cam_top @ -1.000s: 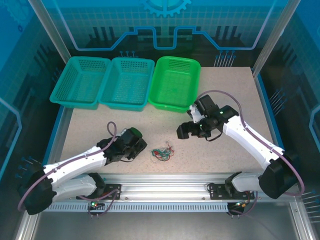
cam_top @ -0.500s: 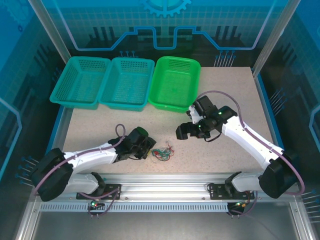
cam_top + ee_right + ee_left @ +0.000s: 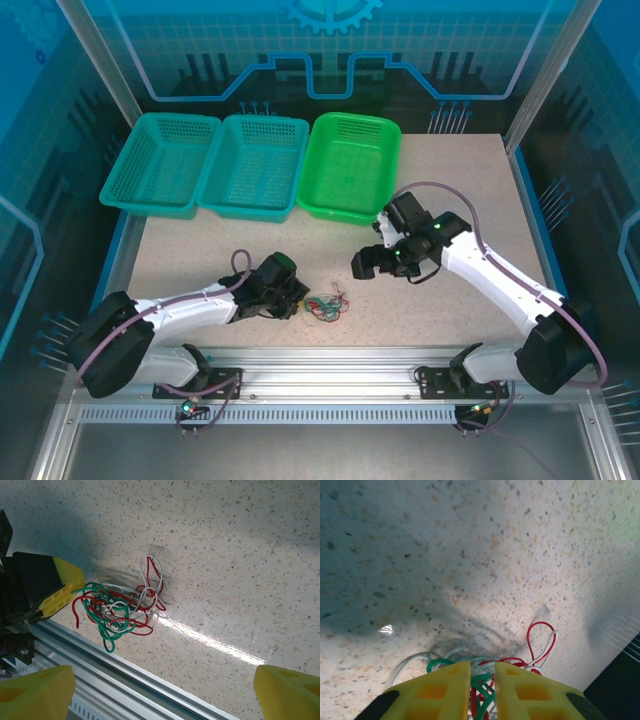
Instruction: Untangle the cables
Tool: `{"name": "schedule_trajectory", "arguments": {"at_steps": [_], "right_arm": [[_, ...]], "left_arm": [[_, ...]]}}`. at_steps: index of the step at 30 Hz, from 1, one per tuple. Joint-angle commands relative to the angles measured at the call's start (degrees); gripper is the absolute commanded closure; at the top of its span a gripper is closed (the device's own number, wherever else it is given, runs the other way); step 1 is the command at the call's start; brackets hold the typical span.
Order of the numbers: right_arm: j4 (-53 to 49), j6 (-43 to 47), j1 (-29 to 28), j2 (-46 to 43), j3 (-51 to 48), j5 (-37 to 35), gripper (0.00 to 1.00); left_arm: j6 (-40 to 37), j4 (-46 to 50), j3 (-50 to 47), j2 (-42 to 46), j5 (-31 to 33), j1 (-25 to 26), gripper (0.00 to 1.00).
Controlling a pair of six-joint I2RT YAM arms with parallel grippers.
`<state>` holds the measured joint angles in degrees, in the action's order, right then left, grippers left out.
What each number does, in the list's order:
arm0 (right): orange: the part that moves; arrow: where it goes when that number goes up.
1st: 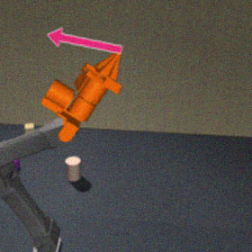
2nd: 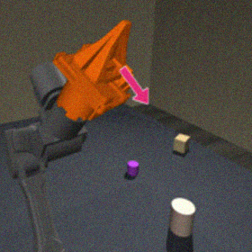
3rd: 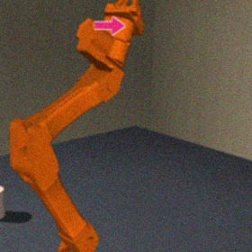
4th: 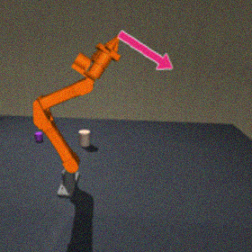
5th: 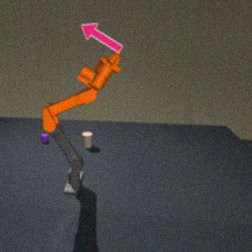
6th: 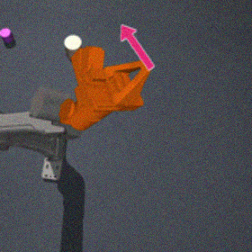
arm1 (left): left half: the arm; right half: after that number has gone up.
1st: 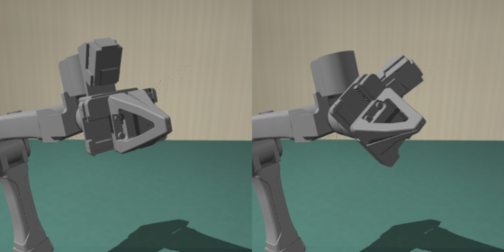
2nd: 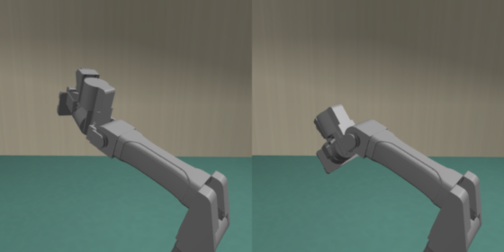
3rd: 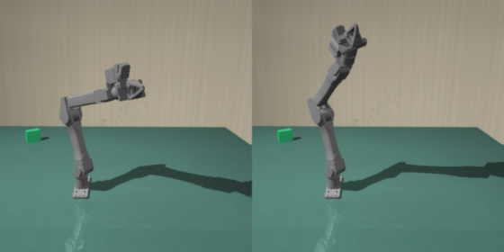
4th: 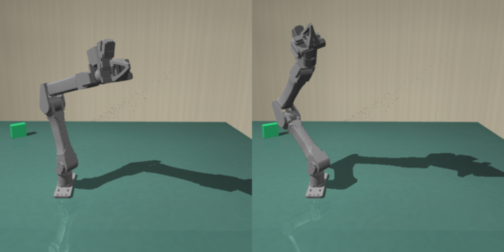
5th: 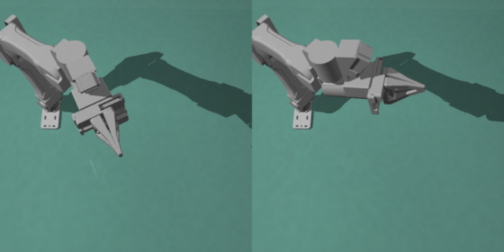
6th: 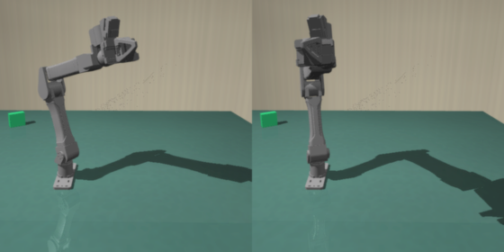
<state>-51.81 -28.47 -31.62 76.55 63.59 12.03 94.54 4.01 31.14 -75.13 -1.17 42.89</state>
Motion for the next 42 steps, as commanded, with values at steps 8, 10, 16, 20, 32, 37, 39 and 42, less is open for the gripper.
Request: {"name": "schedule_trajectory", "arguments": {"at_steps": [8, 10, 16, 20, 32, 37, 39, 42], "right_arm": [[0.63, 4.8, -1.87, 4.54, -0.49, 0.98, 0.05], [1.11, 4.9, -1.96, 5.06, -0.74, 0.9, 0.05], [8.47, 7.68, -3.15, 6.89, -3.37, 2.89, 0.05], [18.06, 12.42, -6.44, 8.03, -6.82, 3.78, 0.05], [27.37, 19.69, -13.48, 15.46, -14.96, 3.88, 0.33], [26.49, 18.23, -14.01, 18.68, -14.16, 0.26, 0.95], [27.03, 16.77, -13.01, 17.42, -14.37, -0.22, 1.0], [29.33, 15.45, -10.01, 13.68, -15.48, 5.04, 1.0]], "left_arm": [[0.14, -4.3, -0.45, -3.0, -4.98, -0.34, 0.73], [0.19, -5.2, -0.37, -3.34, -5.23, -0.32, 0.76], [0.13, -11.09, -1.45, -5.33, -6.05, -0.32, 0.95], [-0.37, -19.54, -2.19, -9.29, -9.02, -0.22, 1.0], [-2.15, -19.09, -4.67, -3.02, -0.54, -1.44, 1.0], [-6.04, -12.84, -5.2, 4.72, 4.11, -2.04, 1.0], [-10.69, -4.82, -4.04, 10.18, 7.12, -2.05, 0.84], [-17.5, 9.5, -0.67, 16.43, 9.58, -2.04, 0.66]]}}
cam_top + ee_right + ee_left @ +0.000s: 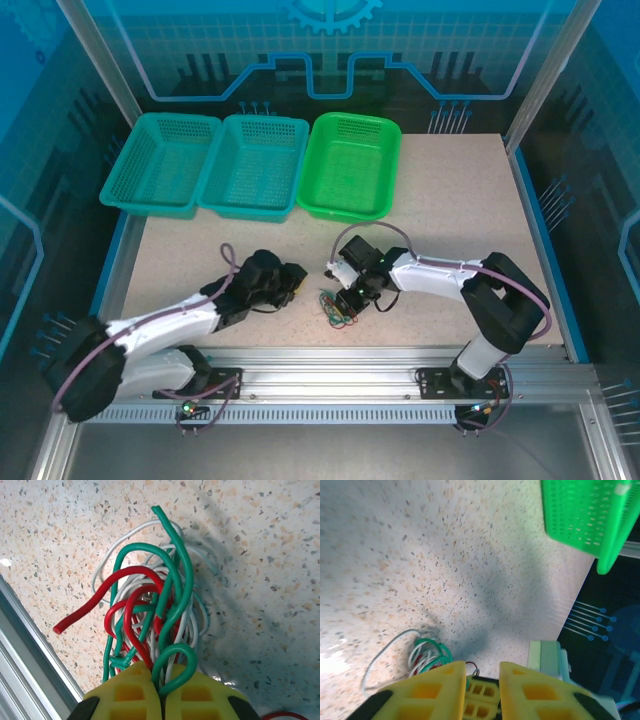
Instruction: Untangle the cables
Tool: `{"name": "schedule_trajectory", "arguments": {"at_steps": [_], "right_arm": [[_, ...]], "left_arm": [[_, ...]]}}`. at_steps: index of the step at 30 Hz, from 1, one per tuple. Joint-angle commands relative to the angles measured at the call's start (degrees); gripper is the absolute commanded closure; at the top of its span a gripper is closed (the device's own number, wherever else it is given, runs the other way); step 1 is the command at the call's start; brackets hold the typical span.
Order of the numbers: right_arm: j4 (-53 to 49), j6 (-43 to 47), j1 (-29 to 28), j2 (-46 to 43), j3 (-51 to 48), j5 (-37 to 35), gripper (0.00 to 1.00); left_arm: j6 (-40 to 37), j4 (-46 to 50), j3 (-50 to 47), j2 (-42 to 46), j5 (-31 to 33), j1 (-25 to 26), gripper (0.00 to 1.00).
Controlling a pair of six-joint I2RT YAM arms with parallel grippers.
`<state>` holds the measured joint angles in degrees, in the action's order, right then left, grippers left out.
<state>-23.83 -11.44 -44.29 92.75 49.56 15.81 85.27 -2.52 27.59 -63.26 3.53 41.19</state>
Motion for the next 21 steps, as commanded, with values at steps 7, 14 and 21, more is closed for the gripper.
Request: {"name": "schedule_trajectory", "arguments": {"at_steps": [7, 14, 21], "right_arm": [[4.94, -2.4, 11.22, -12.18, -3.48, 18.99, 1.0], [-0.2, 0.6, 13.65, -13.73, 0.42, 29.44, 1.0], [0.81, -3.0, 14.36, -15.0, 4.24, 32.41, 1.0]], "left_arm": [[-1.58, 11.88, -3.32, 12.9, -2.22, -0.69, 0.33], [4.18, -9.52, -4.47, 8.15, -4.98, -0.73, 0.09], [6.4, -19.46, 0.98, -2.81, -7.32, -0.75, 0.35]]}}
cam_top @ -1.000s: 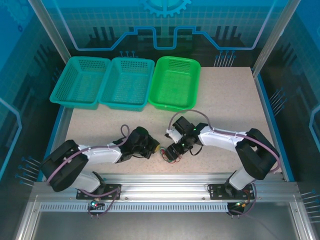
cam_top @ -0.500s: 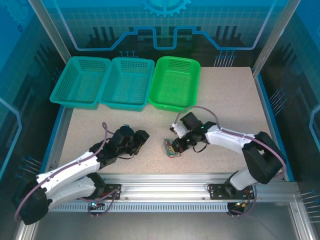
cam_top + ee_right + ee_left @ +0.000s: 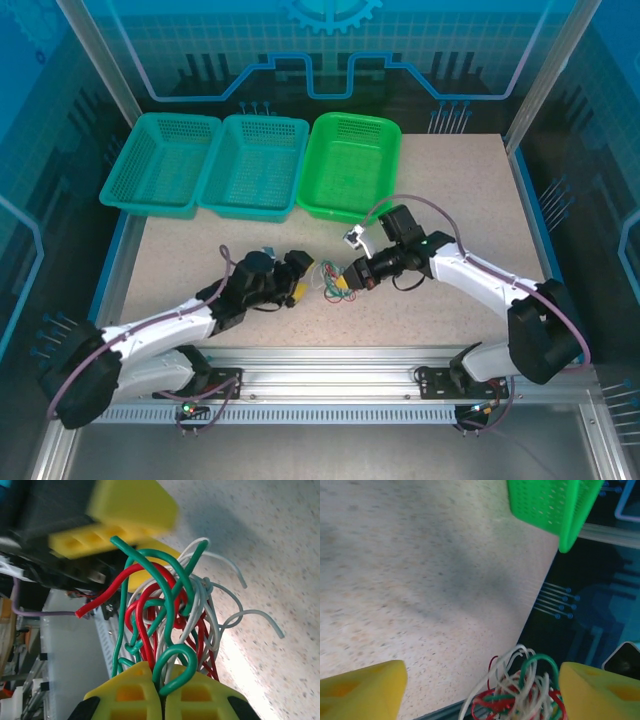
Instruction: Untangle the cables
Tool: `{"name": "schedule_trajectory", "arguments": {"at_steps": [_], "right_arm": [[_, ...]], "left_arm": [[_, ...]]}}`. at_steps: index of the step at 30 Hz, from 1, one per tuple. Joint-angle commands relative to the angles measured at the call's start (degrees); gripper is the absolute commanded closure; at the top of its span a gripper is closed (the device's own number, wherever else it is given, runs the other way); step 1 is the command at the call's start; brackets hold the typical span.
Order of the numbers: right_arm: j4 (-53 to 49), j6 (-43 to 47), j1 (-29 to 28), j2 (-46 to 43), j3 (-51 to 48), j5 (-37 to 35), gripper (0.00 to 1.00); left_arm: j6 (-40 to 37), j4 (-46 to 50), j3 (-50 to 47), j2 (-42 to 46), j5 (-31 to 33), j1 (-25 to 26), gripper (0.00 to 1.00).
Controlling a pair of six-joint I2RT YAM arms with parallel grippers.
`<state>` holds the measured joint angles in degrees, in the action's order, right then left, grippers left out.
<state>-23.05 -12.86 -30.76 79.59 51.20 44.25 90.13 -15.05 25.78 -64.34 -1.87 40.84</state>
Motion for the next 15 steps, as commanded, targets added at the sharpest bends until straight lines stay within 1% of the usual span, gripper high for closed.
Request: {"name": "schedule_trajectory", "arguments": {"at_steps": [1, 4, 7, 12, 15], "right_arm": [[0.91, -2.81, 1.1, -1.95, 2.84, 4.11, 1.0], [1.41, -5.03, 1.27, -1.51, 3.89, 3.63, 1.0], [-0.44, -5.76, 1.45, -0.66, 4.64, 0.95, 1.0], [-0.38, -7.7, 3.55, 0.58, 2.84, 0.22, 1.0], [0.05, -8.11, 5.48, 0.09, 1.17, 0.76, 1.0]], "left_arm": [[1.8, -6.93, 2.95, -2.16, -1.45, -0.37, 0.43], [2.16, -7.1, 2.54, -1.14, 1.69, -0.37, 0.7], [1.65, -6.9, 2.04, 0.97, 4.43, -0.44, 1.0], [-1.01, -7.77, 0.93, 4.18, 5.66, -1.36, 1.0], [-2.6, -4.81, 0.48, 7.95, 7.55, -2.49, 1.0]]}}
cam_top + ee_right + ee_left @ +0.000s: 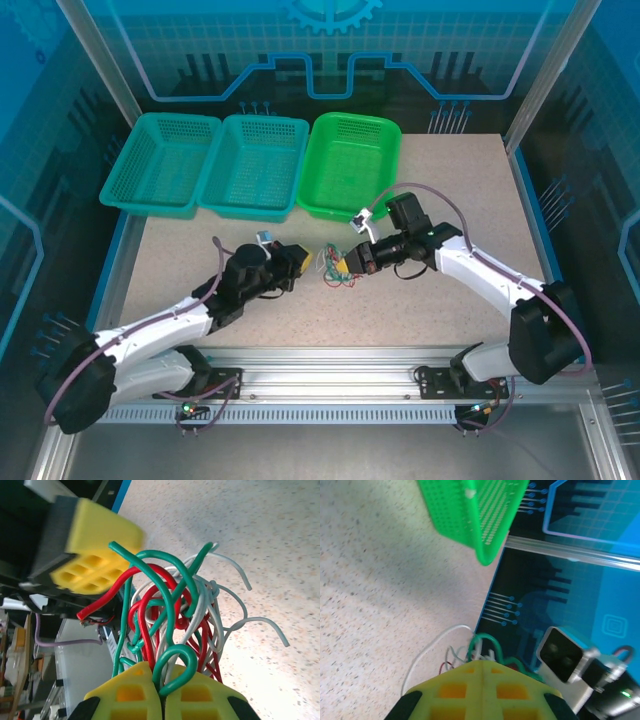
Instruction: Untangle the cables
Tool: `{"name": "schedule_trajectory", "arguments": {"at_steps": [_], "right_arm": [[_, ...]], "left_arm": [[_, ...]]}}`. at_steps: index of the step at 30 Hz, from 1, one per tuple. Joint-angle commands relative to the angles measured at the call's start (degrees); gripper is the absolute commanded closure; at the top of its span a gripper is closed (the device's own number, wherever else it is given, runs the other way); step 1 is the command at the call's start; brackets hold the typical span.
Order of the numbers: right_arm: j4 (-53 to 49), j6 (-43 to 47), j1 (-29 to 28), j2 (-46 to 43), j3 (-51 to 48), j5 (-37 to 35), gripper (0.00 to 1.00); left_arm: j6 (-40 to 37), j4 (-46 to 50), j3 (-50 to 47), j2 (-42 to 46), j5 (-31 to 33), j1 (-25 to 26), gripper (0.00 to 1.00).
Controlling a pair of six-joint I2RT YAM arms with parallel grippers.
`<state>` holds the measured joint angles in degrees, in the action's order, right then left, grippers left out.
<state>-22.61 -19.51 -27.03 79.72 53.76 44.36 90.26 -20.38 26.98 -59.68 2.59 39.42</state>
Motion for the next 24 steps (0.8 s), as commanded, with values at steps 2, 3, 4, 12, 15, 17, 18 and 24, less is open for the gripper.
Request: {"name": "schedule_trajectory", "arguments": {"at_steps": [2, 3, 4, 12, 15, 17, 18, 24], "right_arm": [[0.49, -1.47, 2.52, -0.74, -2.22, 2.24, 1.0], [0.7, -1.38, 2.67, -0.88, -2.25, 3.24, 1.0], [1.19, -1.56, 2.91, -1.01, -2.19, 4.78, 1.0], [7.89, -9.82, 5.47, -2.79, -0.78, 9.84, 1.0], [9.96, -12.2, 6.26, -3.34, 0.24, 9.98, 1.0], [10.78, -13.03, 6.42, -3.35, 0.97, 10.07, 1.0], [11.36, -13.5, 6.39, -3.38, 1.13, 10.17, 1.0], [14.2, -15.56, 6.42, -3.76, 0.56, 9.26, 1.0]], "left_arm": [[-5.67, 5.66, 0.39, 5.53, 2.61, -2.22, 1.0], [-7.41, 7.61, 1.17, 5.97, 1.98, -2.49, 1.0], [-9.42, 9.15, 1.9, 6.07, 0.95, -2.63, 0.95], [-2.22, -6.54, 1.06, -2.55, -4.61, -2.64, 0.4], [-1.39, -9.94, 3.27, -6.07, -6.07, -2.61, 0.36], [-1.18, -12.14, 5.59, -9.09, -8.67, -2.6, 0.35], [-1.35, -12.77, 6.76, -10.3, -10.08, -2.59, 0.34], [0.8, -18.19, 8.52, -13.79, -9.25, -2.26, 0.45]]}}
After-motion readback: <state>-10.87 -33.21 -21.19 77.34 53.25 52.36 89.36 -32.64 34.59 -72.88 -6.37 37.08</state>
